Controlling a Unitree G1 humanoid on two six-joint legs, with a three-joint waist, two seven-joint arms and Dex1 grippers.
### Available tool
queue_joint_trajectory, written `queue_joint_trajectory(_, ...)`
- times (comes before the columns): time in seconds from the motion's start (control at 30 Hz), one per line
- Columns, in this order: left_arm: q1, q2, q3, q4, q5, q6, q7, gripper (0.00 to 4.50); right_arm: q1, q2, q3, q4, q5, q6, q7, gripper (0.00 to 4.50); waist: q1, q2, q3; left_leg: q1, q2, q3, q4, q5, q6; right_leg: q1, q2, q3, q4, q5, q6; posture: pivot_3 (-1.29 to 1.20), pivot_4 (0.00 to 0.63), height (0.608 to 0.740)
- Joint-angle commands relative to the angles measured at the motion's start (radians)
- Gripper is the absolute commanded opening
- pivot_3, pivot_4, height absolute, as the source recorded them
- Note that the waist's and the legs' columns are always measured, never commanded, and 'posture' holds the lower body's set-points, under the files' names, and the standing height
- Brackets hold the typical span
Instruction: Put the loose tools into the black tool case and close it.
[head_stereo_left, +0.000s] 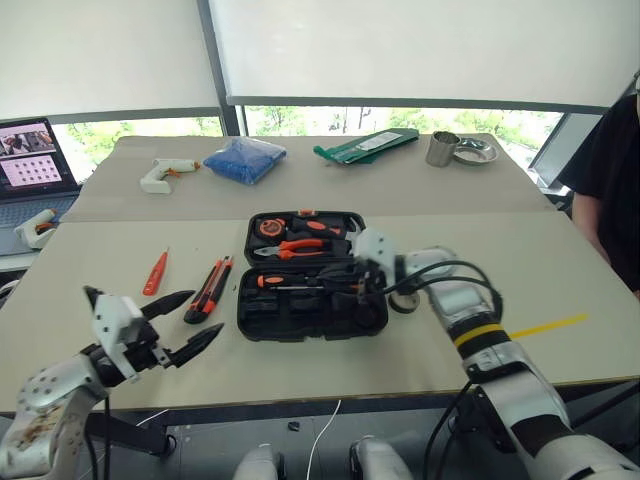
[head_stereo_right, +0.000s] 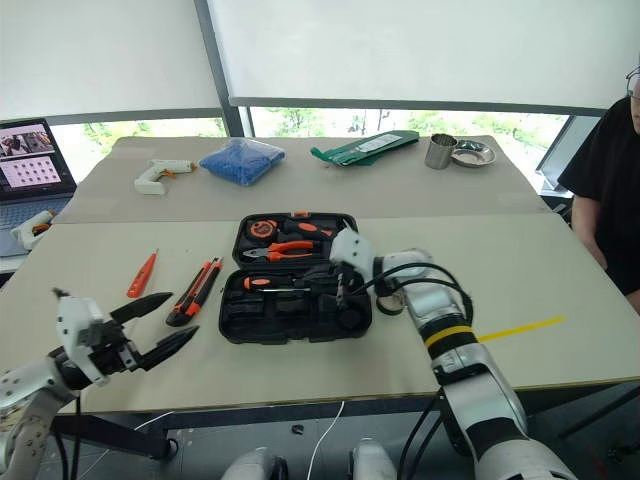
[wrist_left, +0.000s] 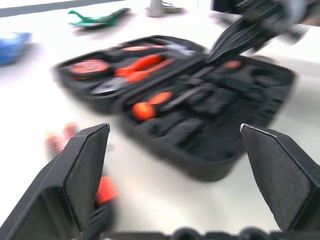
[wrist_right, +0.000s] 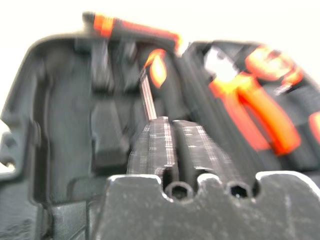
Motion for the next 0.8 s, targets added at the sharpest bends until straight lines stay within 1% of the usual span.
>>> queue_joint_trajectory(0.03,0.065,-0.010,0.144,0.072,0.008,-0.067,0.030,4.50,0.131,-0.054,-0.109,-0.224,0.146,0.066,0.003,2.11,0.002,0.000,0.000,0.000,0.000,0.000,0.000,-0.001,0.000,0.000,0.000,0.000,-0.001,0.000,0.000,0.00,0.150,0.740)
queue_joint_trajectory(0.1,0.112,-0.020,0.206,0.118,0.015,-0.090,0.046,4.50,0.227,-0.080,-0.158,-0.286,0.188,0.050,0.002,2.74,0.003,-0.001,0.000,-0.001,0.000,0.001,-0.001,-0.002,0.000,-0.001,0.000,-0.001,-0.002,-0.001,0.000,0.00,0.150,0.740)
queue_joint_trajectory(0.17,0.159,-0.029,0.257,0.156,0.018,-0.105,0.056,4.50,0.330,-0.095,-0.207,-0.340,0.230,0.015,0.013,3.52,0.005,-0.001,0.000,-0.002,0.000,0.002,-0.001,-0.002,0.000,-0.002,0.000,-0.001,-0.003,-0.001,0.000,0.00,0.150,0.740)
queue_joint_trajectory(0.2,0.176,-0.033,0.276,0.168,0.013,-0.105,0.059,4.50,0.372,-0.099,-0.223,-0.362,0.253,0.000,0.025,3.77,0.006,-0.001,0.000,-0.002,0.000,0.002,-0.001,-0.002,0.000,-0.002,-0.001,0.000,-0.003,-0.001,0.000,0.00,0.150,0.740)
queue_joint_trajectory(0.23,0.186,-0.035,0.286,0.176,0.009,-0.107,0.060,4.50,0.398,-0.101,-0.233,-0.376,0.268,-0.009,0.032,4.17,0.006,-0.001,0.000,-0.002,-0.001,0.003,0.000,-0.002,0.000,-0.002,-0.002,0.000,-0.003,-0.001,0.001,0.00,0.150,0.740)
queue_joint_trajectory(0.27,0.200,-0.037,0.301,0.183,0.004,-0.097,0.069,4.50,0.440,-0.109,-0.252,-0.385,0.277,-0.015,0.028,4.46,0.007,-0.001,0.000,-0.002,-0.001,0.004,0.000,-0.002,0.000,-0.002,-0.002,0.000,-0.003,-0.002,0.001,0.00,0.150,0.740)
queue_joint_trajectory(0.33,0.224,-0.032,0.317,0.168,-0.022,-0.006,0.112,4.50,0.513,-0.134,-0.271,-0.388,0.265,-0.075,0.059,4.46,0.012,-0.003,0.001,-0.002,-0.001,0.005,0.001,-0.002,0.000,-0.002,-0.002,0.000,-0.003,-0.004,0.001,0.00,0.150,0.740)
queue_joint_trajectory(0.37,0.217,-0.023,0.318,0.156,-0.034,0.047,0.148,4.50,0.537,-0.135,-0.281,-0.400,0.280,-0.067,0.050,4.46,0.016,-0.003,0.001,-0.001,-0.001,0.006,0.002,-0.002,0.000,-0.001,-0.002,0.000,-0.003,-0.005,0.000,0.00,0.150,0.740)
queue_joint_trajectory(0.4,0.203,-0.014,0.316,0.142,-0.046,0.073,0.160,4.50,0.548,-0.130,-0.286,-0.414,0.293,-0.059,0.034,4.46,0.019,-0.004,0.001,0.000,0.000,0.006,0.002,-0.002,0.000,-0.001,-0.002,0.000,-0.002,-0.010,0.002,0.00,0.150,0.740)
queue_joint_trajectory(0.47,0.165,0.011,0.301,0.113,-0.061,0.125,0.182,4.50,0.552,-0.121,-0.287,-0.452,0.317,-0.026,-0.001,4.46,0.023,-0.005,0.002,0.002,0.000,0.006,0.002,-0.002,0.000,0.000,-0.003,0.001,-0.002,-0.010,0.003,0.00,0.150,0.740)
queue_joint_trajectory(0.53,0.082,0.057,0.271,0.118,-0.038,0.220,0.276,4.50,0.539,-0.120,-0.278,-0.501,0.342,0.021,-0.037,4.46,0.030,-0.007,0.003,0.002,0.001,0.006,0.002,-0.001,-0.002,0.000,-0.003,0.000,0.000,-0.010,0.003,0.00,0.150,0.740)
queue_joint_trajectory(0.57,0.047,0.080,0.249,0.120,-0.021,0.246,0.294,4.50,0.531,-0.123,-0.275,-0.522,0.352,0.042,-0.053,4.46,0.031,-0.007,0.003,0.002,0.002,0.006,0.002,0.000,-0.002,-0.001,-0.003,-0.001,0.001,-0.009,0.002,0.00,0.150,0.740)
queue_joint_trajectory(0.63,-0.051,0.112,0.203,0.091,-0.072,0.334,0.304,4.50,0.507,-0.133,-0.271,-0.566,0.379,0.103,-0.090,4.46,0.033,-0.008,0.003,0.002,0.004,0.008,0.002,0.001,-0.005,-0.001,-0.001,-0.002,0.001,-0.008,0.000,0.00,0.150,0.740)
queue_joint_trajectory(0.7,-0.164,0.150,0.121,0.084,-0.078,0.466,0.357,4.50,0.481,-0.151,-0.264,-0.590,0.382,0.139,-0.107,4.46,0.036,-0.008,0.003,0.002,0.005,0.011,0.002,0.002,-0.006,-0.001,0.000,-0.002,0.002,-0.007,-0.001,0.00,0.150,0.740)
queue_joint_trajectory(0.77,-0.282,0.170,0.036,0.119,-0.070,0.610,0.418,4.50,0.450,-0.167,-0.256,-0.586,0.364,0.149,-0.117,4.46,0.037,-0.008,0.003,0.002,0.005,0.014,0.002,0.002,-0.006,-0.001,0.001,-0.002,0.001,-0.006,0.000,0.00,0.150,0.740)
queue_joint_trajectory(0.8,-0.334,0.177,-0.020,0.148,-0.031,0.623,0.427,4.50,0.434,-0.179,-0.246,-0.580,0.356,0.158,-0.112,4.46,0.036,-0.008,0.003,0.002,0.005,0.014,0.002,0.003,-0.005,0.000,0.001,-0.002,0.001,-0.003,0.003,0.00,0.150,0.740)
